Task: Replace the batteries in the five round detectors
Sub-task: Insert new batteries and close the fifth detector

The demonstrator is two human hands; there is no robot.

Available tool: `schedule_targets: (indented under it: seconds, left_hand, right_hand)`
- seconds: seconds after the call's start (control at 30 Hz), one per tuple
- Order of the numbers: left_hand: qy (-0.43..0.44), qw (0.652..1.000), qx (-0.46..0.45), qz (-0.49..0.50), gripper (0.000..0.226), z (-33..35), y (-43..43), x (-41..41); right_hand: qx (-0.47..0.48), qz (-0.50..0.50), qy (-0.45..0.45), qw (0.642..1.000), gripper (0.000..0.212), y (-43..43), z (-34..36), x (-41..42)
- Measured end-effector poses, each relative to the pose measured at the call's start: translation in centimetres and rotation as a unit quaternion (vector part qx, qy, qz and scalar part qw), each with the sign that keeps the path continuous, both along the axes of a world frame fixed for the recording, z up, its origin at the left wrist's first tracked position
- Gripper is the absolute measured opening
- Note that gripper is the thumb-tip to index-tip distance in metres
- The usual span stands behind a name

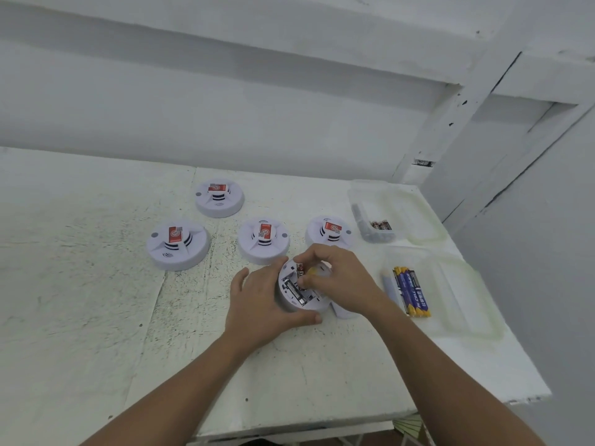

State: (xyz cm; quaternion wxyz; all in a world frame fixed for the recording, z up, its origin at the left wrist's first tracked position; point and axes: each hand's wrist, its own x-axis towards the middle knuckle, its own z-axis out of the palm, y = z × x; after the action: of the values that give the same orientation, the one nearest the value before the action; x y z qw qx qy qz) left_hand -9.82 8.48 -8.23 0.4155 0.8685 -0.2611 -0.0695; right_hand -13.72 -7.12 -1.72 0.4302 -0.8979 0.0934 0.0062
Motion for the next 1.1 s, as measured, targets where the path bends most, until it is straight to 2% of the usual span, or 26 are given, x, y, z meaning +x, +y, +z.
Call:
schedule_targets:
  seconds: [0.33, 0.6, 0.83, 0.97, 1.1]
  left_hand:
    - [-0.034, 0.999, 0.036, 0.017, 0.092, -0.7, -0.4, 0.2]
    - [-0.061, 0.996, 0.068, 0.01, 0.093, -1.1, -0.5, 0.3]
    - [-0.074, 0.994, 0.074, 0.003, 0.091, -0.7, -0.4, 0.1]
    - [-0.075, 0.995, 0.066, 0.001, 0.089, -0.5, -0.4, 0.0]
    - [-0.076, 0.995, 0.059, 0.003, 0.09, -0.5, -0.3, 0.0]
  right_hand:
    - [-0.07, 0.082, 0.021, 0.994, 0.024, -0.7, -0.9, 1.5]
    - [-0.034, 0.1, 0.068, 0.992, 0.028, -1.5, -1.1, 1.3]
    - [-0.005, 0.108, 0.074, 0.991, 0.028, -2.0, -1.7, 1.3]
    - [0.026, 0.098, 0.051, 0.994, 0.013, -1.9, -2.1, 1.0]
    - [0.055, 0.068, 0.016, 0.996, 0.008, -1.4, -3.1, 1.0]
